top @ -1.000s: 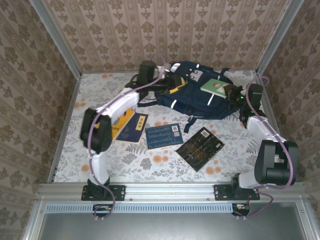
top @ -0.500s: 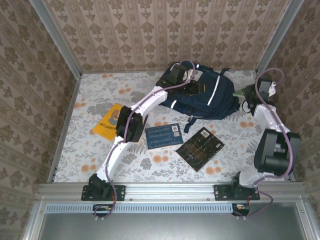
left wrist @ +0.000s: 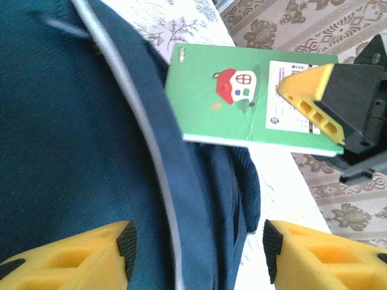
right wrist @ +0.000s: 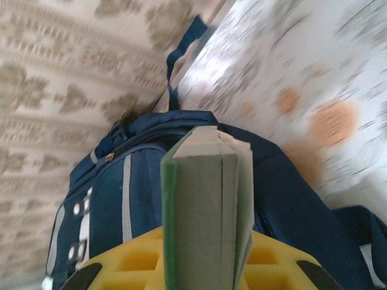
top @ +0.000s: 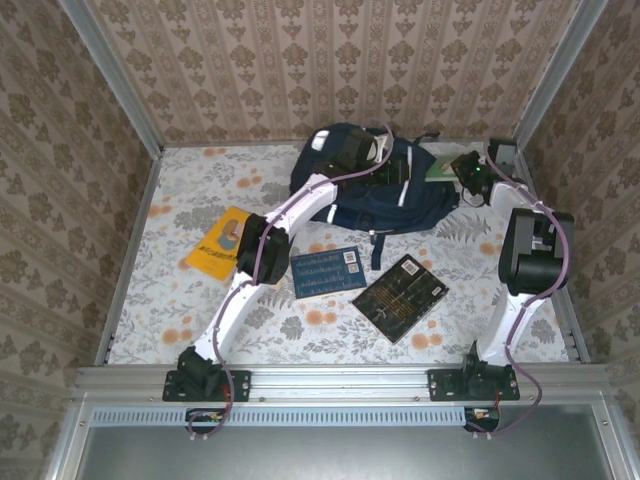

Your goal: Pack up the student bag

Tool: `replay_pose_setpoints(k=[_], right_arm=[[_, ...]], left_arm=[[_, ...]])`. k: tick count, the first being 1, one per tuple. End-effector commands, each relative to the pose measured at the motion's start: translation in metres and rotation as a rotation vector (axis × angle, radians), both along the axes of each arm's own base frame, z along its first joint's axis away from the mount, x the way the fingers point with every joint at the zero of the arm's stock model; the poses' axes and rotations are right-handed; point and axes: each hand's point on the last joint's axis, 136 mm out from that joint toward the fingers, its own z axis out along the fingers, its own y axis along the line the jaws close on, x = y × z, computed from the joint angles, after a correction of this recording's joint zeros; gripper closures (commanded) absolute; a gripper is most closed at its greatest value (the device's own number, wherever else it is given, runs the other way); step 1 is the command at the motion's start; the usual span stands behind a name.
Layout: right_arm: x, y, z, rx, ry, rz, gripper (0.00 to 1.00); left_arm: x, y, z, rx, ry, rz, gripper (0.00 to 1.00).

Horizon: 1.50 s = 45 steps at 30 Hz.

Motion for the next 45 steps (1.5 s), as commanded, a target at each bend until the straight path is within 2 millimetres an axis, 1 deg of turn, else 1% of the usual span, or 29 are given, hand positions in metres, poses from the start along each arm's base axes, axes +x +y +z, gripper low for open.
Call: replay_pose_setpoints(k=[1,5,7,9,12,13,15,17,19,21,23,24,26,28,31,33,36,38,45], right_arm=[[-0.012,0.072,-0.012,0.125,0.045,0.213,1.0],[-0.018,0.085,-0.015,0.154,0.052,0.211,1.0],[-0.021,0.091,-0.017,0.162,0.052,0.216,1.0],[-0.024,0.093,-0.018,0.162,0.055,0.214,1.0],[-0.029,0.09,-0.019,0.141,0.06,0.203,1.0],[-0.031,0.089,-0.02,0.131,0.067,0.199,1.0],[-0.032,0.089,-0.019,0.12,0.066,0.205,1.0],[-0.032,0.09,-0.019,0.121,0.07,0.207,1.0],[-0.032,0.091,-0.018,0.122,0.066,0.21,1.0],[-0.032,0.093,-0.017,0.122,0.066,0.215,1.0],[-0.032,0.094,-0.017,0.121,0.068,0.219,1.0],[-0.032,0.096,-0.017,0.121,0.069,0.223,1.0],[-0.033,0.099,-0.018,0.119,0.071,0.232,1.0],[-0.034,0.102,-0.018,0.121,0.072,0.239,1.0],[-0.036,0.105,-0.018,0.127,0.072,0.249,1.0],[-0.037,0.108,-0.016,0.131,0.067,0.256,1.0],[-0.038,0.113,-0.014,0.138,0.065,0.27,1.0],[-0.037,0.114,-0.014,0.144,0.062,0.273,1.0],[-0.038,0.119,-0.026,0.183,0.079,0.285,1.0]], left_arm=[[0.013,0.008,-0.009,0.042,-0.037,0.027,0.4],[0.014,0.016,-0.027,0.092,-0.007,0.04,0.41],[0.012,0.02,-0.036,0.12,0.008,0.039,0.43],[0.011,0.029,-0.046,0.174,0.024,0.052,0.45],[0.011,0.043,-0.048,0.206,0.025,0.06,0.47],[0.012,0.048,-0.045,0.206,0.022,0.067,0.47],[0.014,0.057,-0.03,0.181,0.006,0.064,0.47],[0.012,0.062,-0.008,0.158,-0.036,0.034,0.46],[0.006,0.066,0.01,0.158,-0.076,-0.003,0.46],[-0.005,0.068,0.03,0.164,-0.137,-0.051,0.46],[-0.011,0.072,0.039,0.188,-0.18,-0.067,0.45],[-0.01,0.077,0.039,0.198,-0.18,-0.057,0.45],[-0.002,0.088,0.032,0.204,-0.146,-0.032,0.45],[0.009,0.1,0.018,0.214,-0.093,0.003,0.44],[0.02,0.107,0.001,0.216,-0.042,0.021,0.45],[0.022,0.106,-0.008,0.215,-0.022,0.015,0.45],[0.023,0.099,-0.017,0.205,-0.001,-0.009,0.46],[0.02,0.094,-0.024,0.197,0.015,-0.021,0.46],[0.005,0.079,-0.035,0.174,0.038,-0.073,0.5]])
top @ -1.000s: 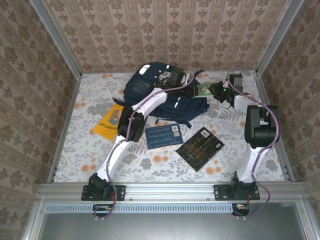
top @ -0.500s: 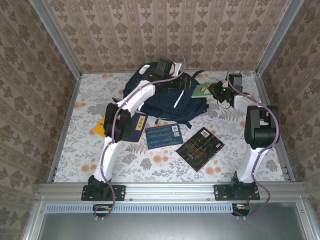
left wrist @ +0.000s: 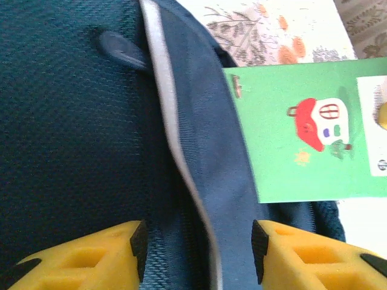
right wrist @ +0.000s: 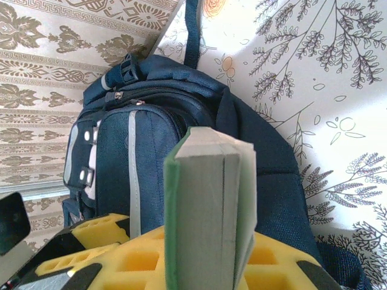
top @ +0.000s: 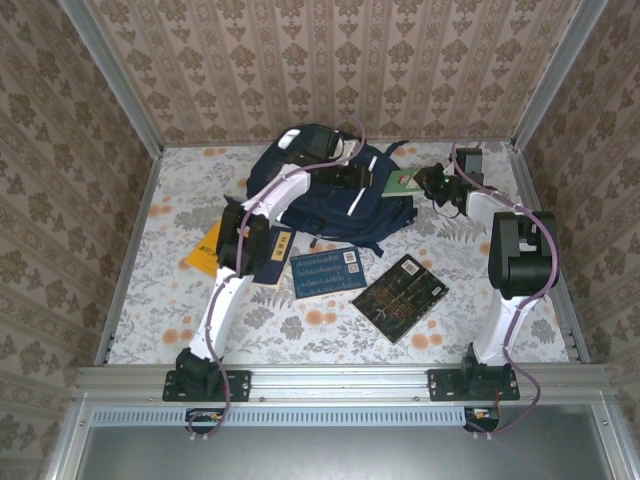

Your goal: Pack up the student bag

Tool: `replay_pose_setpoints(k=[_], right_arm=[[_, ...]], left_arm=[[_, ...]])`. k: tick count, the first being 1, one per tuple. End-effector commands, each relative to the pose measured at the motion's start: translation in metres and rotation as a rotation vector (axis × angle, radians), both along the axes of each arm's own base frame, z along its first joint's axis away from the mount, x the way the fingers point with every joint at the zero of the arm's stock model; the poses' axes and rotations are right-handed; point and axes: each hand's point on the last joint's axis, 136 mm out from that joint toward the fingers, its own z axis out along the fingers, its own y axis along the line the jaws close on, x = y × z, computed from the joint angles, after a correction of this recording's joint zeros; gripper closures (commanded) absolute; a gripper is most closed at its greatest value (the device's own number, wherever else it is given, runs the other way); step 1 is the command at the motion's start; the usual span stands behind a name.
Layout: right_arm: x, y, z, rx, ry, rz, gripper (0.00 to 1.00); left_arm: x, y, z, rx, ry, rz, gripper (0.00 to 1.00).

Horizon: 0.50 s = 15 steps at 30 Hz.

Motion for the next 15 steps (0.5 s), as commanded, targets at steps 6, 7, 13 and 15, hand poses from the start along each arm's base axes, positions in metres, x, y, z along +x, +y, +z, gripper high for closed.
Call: replay_pose_setpoints(k=[6,7,13,15], right_arm=[[-0.013,0.024,-0.013,0.079,0.047,0.068,1.0],[-0.013,0.023,-0.013,0.079,0.047,0.067,1.0],[-0.013,0.025,-0.009,0.09,0.041,0.068,1.0],[-0.014,0.025,-0.008,0.09,0.039,0.068,1.0]], left_arm=[[-0.028,-0.02,-0.004,-0.032,0.049,-0.079,0.55],[-0.031,-0.021,-0.007,-0.026,0.053,-0.083,0.55],[-0.027,-0.01,-0.025,0.033,0.069,-0.044,0.55],[-0.023,-0.002,-0.029,0.056,0.072,-0.022,0.55]])
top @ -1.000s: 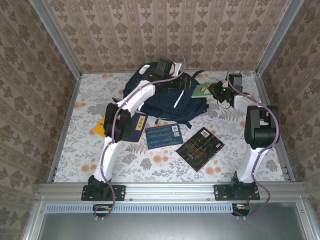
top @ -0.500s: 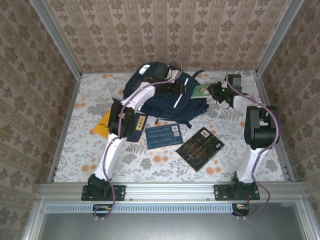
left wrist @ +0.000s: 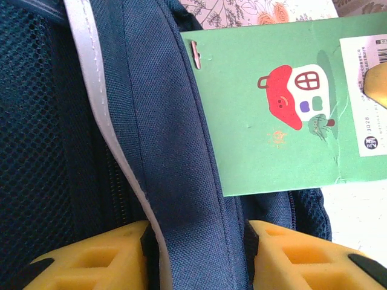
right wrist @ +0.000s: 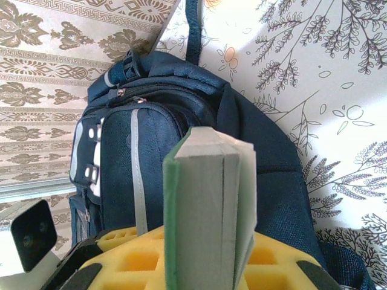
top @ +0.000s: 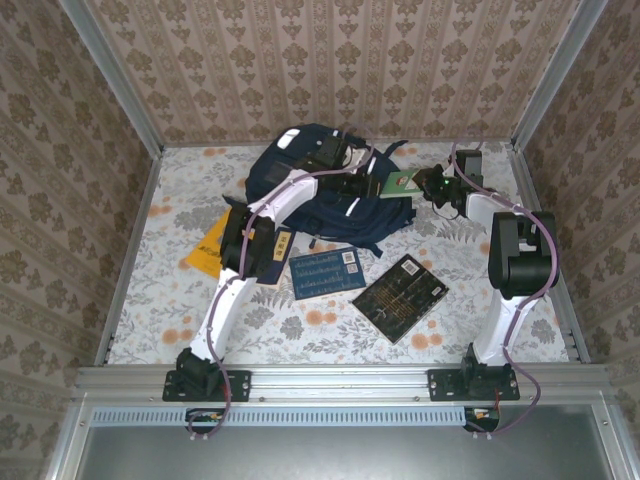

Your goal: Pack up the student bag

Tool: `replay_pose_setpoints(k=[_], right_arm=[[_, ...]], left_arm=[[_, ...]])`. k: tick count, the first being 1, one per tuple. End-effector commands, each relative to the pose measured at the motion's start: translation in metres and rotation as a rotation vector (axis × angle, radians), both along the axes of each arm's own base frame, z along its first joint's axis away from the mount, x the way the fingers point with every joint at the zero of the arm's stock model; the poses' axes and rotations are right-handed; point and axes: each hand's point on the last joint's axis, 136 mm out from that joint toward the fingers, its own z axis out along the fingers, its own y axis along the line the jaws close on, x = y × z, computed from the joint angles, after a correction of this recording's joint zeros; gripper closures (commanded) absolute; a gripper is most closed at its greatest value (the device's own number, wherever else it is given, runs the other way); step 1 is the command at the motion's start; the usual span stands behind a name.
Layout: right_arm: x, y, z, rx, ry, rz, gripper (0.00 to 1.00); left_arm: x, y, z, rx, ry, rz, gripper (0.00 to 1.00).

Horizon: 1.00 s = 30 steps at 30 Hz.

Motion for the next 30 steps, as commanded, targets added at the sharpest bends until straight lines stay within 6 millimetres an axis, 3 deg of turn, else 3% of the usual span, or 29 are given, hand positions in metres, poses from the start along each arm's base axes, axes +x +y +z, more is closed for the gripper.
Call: replay_pose_setpoints(k=[1,5,12,14,19,24,30], right_arm=[[-0.011,0.021,-0.004,0.056,0.03,0.066,1.0],[-0.01,0.022,-0.002,0.07,0.027,0.065,1.0],[-0.015,0.02,0.012,0.066,0.006,0.035,1.0],[-0.022,0.012,0.024,0.027,-0.014,-0.003,1.0],[-0.048,-0.007,0.068,-0.058,-0.089,-0.104,1.0],[-0.082,-0.029,0.111,-0.133,-0.14,-0.225,1.0],[-0.128,-0.061,0.125,-0.219,-0.149,-0.405,1.0]], left_arm=[[0.001,0.018,-0.016,0.072,0.03,0.038,0.56],[0.007,0.023,-0.016,0.108,-0.006,0.05,0.62],[0.015,0.021,-0.018,0.142,-0.025,0.052,1.0],[0.017,0.021,-0.003,0.108,-0.029,0.056,1.0],[0.024,0.023,0.072,-0.049,-0.054,0.079,1.0],[0.026,0.034,0.133,-0.183,-0.031,0.096,1.0],[0.019,0.05,0.195,-0.322,-0.01,0.079,1.0]])
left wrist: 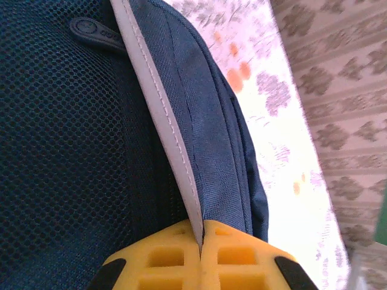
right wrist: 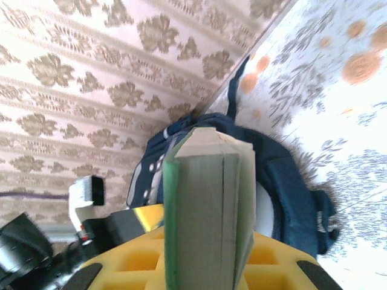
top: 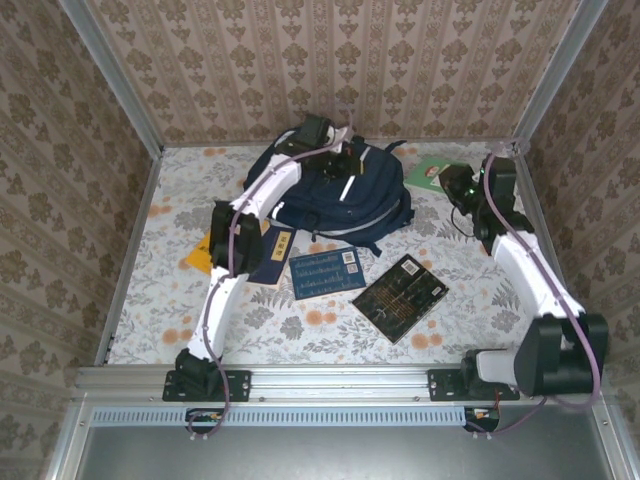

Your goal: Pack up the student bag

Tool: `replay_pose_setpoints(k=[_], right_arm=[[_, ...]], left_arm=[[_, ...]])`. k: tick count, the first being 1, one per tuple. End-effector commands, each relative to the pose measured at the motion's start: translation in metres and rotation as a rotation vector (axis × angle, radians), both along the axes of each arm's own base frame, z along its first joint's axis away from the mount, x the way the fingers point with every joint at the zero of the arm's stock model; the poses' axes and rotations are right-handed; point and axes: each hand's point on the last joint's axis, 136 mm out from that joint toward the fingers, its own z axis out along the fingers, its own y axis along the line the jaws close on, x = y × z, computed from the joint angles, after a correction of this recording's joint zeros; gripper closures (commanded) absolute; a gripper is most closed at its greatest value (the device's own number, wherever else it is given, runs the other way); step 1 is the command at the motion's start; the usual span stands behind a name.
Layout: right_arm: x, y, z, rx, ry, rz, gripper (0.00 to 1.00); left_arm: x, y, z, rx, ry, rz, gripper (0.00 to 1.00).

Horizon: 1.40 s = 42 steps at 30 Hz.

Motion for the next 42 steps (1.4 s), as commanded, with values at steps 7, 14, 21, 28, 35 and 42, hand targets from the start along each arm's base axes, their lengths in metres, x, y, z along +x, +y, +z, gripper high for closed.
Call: replay_pose_setpoints(k=[7,14,21,28,35,42], right_arm=[[-0.023,-0.021,-0.026,-0.068,0.046,-0.097,1.0],[0.024,0.059,-0.025,0.173,-0.079,0.3,1.0],[0.054,0.118,-0.039,0.366,-0.117,0.481,1.0],[0.076,0.16,-0.046,0.431,-0.143,0.522,1.0],[0.098,0.219,-0.066,0.431,-0.081,0.59,1.0],[0.125,0.282,-0.115,0.402,0.036,0.616,1.0]], left_arm=[[-0.02,0.021,0.165,-0.285,-0.119,-0.045,1.0],[-0.023,0.039,0.183,-0.336,-0.105,-0.071,1.0],[-0.025,0.044,0.196,-0.405,-0.091,-0.082,1.0],[-0.025,0.048,0.21,-0.444,-0.083,-0.084,1.0],[-0.024,0.051,0.219,-0.476,-0.084,-0.086,1.0],[-0.018,0.052,0.214,-0.498,-0.06,-0.083,1.0]])
